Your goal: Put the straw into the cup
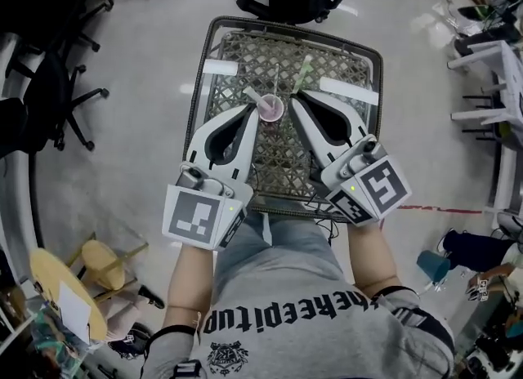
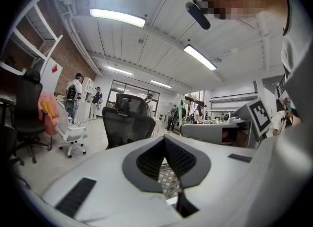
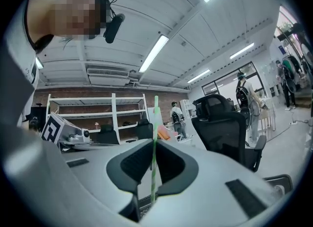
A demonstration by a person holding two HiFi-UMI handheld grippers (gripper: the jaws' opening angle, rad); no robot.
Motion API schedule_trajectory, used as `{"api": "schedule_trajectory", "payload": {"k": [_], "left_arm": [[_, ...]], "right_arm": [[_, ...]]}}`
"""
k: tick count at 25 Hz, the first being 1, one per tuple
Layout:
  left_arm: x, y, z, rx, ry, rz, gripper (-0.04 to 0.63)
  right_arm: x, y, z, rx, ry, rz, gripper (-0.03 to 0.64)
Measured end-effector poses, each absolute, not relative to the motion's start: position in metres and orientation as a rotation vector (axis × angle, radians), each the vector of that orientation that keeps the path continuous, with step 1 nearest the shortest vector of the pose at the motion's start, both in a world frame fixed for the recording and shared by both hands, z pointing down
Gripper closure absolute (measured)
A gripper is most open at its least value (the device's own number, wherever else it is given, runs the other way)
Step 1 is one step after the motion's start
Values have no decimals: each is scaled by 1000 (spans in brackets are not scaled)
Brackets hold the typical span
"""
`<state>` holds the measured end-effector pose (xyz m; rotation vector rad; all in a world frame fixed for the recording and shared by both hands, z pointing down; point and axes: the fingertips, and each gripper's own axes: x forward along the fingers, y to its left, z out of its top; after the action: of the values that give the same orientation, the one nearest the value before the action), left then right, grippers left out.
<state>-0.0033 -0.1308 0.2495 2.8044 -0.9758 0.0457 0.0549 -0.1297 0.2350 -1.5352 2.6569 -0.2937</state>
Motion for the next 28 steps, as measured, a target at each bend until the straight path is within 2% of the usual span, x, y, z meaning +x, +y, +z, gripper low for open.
{"api": "schedule_trajectory", "payload": {"k": [28], "left_arm": [[-8, -133, 321, 2605, -1244, 168, 568]], "right_arm": [[61, -182, 337, -1300, 2812, -438, 571]]}}
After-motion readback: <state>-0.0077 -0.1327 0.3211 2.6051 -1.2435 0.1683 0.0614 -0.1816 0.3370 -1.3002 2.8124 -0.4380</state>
